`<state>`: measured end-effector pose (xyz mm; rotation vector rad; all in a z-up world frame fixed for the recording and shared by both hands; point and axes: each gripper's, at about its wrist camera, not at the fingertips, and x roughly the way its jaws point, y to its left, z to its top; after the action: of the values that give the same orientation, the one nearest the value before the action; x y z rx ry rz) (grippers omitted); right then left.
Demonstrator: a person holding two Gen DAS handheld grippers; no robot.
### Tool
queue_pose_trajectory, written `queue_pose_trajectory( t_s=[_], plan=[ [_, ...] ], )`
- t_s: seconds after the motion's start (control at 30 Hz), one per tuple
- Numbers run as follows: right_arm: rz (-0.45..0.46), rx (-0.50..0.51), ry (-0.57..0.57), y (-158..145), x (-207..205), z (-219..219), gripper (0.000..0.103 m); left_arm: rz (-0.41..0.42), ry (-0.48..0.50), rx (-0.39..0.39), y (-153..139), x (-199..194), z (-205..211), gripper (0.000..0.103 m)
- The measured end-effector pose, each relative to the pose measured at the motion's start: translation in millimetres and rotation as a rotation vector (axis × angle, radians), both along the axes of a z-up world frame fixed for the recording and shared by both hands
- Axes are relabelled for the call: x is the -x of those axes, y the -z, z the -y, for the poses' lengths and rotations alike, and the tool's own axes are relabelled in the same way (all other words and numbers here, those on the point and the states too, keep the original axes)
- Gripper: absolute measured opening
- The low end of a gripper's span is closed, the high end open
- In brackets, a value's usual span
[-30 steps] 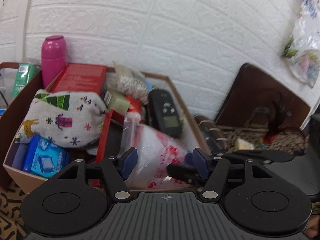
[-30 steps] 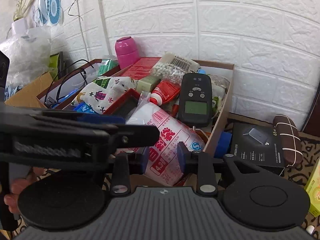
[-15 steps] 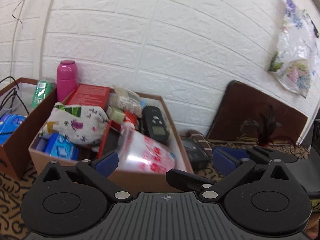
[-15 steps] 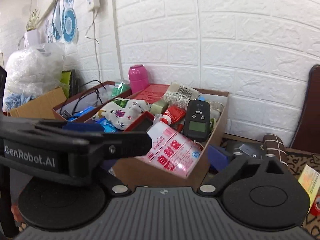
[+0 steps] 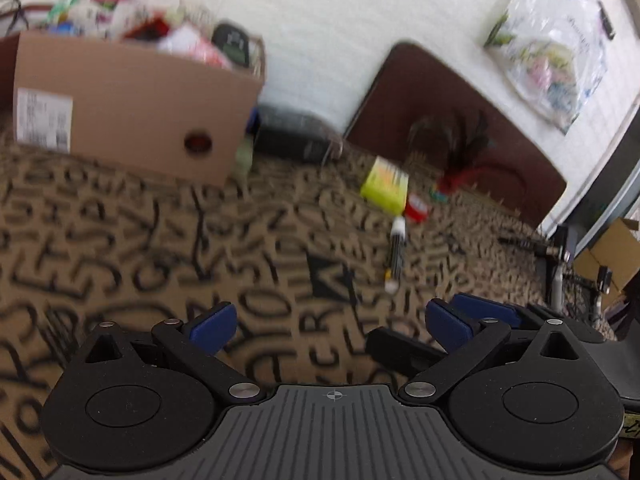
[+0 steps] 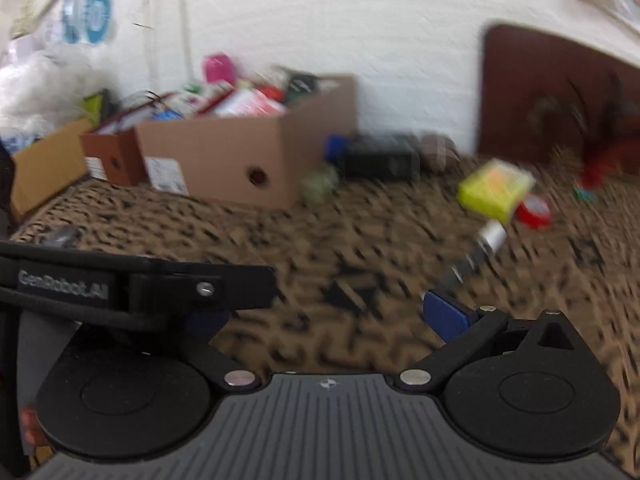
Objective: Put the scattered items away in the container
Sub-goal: 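Withdraw both grippers from the box back over the table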
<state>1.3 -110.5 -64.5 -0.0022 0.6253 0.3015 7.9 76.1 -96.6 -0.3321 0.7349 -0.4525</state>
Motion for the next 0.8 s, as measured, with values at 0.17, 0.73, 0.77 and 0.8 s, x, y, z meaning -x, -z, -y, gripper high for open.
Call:
queue_pose_trajectory(
  t_s=[0.17, 0.73, 0.77, 0.8],
  plan=[
    [-0.046, 0.014, 0.139, 19, 6, 31, 0.102, 0.025, 0.041, -0.039, -3, -5, 19, 0.103],
    [-0.070, 0.049, 0.410, 47, -36, 132, 0.082, 0.055, 0.168, -0.216, 24, -79, 142, 0.072],
    [-0.065, 0.056, 0.406, 48, -39, 133, 0.082, 0.068, 0.158, -0.234, 26, -82, 145, 0.067],
    [-0.059, 0.064, 0.403, 49, -43, 133, 0.082, 0.077, 0.150, -0.246, 27, -85, 148, 0.065]
  ],
)
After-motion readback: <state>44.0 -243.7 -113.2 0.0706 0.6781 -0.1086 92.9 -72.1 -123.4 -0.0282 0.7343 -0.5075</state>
